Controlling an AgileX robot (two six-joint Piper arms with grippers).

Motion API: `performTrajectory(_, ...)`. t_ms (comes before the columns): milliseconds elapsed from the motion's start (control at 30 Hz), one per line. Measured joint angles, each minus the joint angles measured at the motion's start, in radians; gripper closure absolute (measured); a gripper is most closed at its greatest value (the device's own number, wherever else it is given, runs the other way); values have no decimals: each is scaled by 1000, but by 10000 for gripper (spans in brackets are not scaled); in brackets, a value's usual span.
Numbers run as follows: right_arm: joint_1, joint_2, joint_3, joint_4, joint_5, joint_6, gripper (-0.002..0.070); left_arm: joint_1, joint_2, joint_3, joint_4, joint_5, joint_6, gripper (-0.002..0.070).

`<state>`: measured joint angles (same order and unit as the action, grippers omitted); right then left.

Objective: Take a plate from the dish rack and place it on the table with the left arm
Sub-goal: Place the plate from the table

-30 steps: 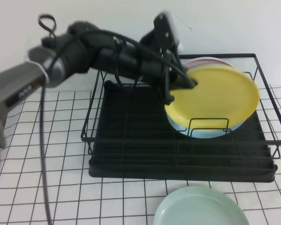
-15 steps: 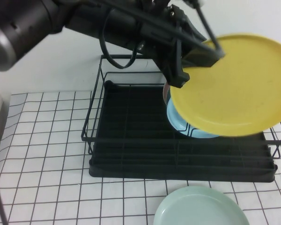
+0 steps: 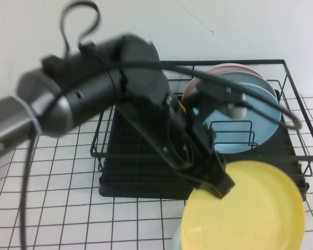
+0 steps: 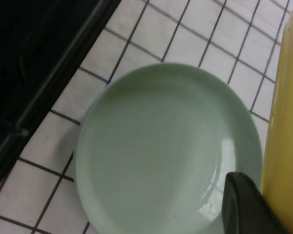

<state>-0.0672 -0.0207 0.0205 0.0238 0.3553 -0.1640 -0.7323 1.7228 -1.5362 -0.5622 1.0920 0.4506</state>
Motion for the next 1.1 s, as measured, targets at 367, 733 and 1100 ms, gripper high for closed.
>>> performTrajectory(367,0,0,0,0,0,0,678,-3,149,59,4,-77,-46,581)
performTrajectory(733,0,0,0,0,0,0,678,-3,197,59,-7,-81,-44,576)
performTrajectory(1100,0,0,0,0,0,0,678,-1,171,59,114,-118,-39,83)
